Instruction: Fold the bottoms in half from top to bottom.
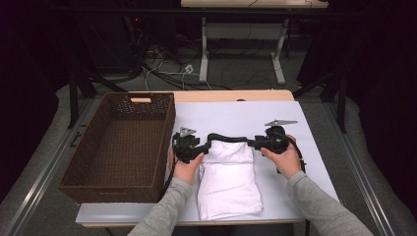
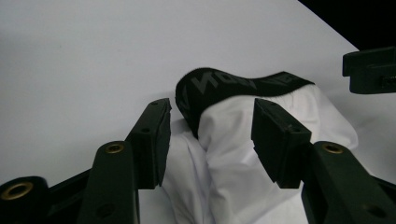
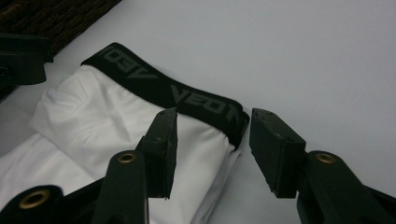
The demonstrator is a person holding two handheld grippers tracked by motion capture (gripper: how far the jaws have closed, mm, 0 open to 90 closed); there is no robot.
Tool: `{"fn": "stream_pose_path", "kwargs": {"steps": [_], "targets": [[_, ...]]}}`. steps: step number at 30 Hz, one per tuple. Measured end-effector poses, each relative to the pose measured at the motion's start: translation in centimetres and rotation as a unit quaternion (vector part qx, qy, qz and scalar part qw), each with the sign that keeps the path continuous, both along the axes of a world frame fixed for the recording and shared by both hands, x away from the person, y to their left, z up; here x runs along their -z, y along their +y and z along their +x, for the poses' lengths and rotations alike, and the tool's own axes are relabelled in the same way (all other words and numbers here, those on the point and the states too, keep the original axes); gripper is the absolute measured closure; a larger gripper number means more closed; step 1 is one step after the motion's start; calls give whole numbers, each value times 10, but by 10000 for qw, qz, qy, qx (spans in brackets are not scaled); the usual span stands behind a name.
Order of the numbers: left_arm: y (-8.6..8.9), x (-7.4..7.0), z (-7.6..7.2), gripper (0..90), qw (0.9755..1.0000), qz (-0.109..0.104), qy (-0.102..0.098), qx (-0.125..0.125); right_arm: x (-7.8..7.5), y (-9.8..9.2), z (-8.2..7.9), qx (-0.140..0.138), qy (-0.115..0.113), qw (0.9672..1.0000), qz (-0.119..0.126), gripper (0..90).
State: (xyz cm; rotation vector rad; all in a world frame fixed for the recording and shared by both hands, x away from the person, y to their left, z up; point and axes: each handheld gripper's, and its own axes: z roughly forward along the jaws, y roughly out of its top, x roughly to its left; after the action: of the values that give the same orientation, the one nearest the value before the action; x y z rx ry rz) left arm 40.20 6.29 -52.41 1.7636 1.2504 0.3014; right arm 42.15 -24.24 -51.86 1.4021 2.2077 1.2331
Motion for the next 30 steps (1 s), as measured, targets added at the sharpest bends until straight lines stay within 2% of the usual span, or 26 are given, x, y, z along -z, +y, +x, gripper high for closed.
{"fn": "stream_pose_path", "kwargs": {"steps": [4,8,12,17,26,30], "targets": [[-1,-2,12,443,9999,-24,47,-137,-4,5,9,61,-25,9999,-93,490],[-2,1,23,437,9995,-121,188,-233,-3,11,18,121,-20,9997,-204,484],[-6,8,30,442,9993,-23,290,-219,8,18,26,114,92,9990,-424,482],[-8,17,33,458,9989,142,426,-137,20,20,33,181,264,9979,-560,483],[-8,29,34,484,9976,196,659,-9,29,18,35,190,573,9967,-546,486],[-9,32,33,507,9971,166,747,55,32,17,35,170,663,9967,-439,489]]}}
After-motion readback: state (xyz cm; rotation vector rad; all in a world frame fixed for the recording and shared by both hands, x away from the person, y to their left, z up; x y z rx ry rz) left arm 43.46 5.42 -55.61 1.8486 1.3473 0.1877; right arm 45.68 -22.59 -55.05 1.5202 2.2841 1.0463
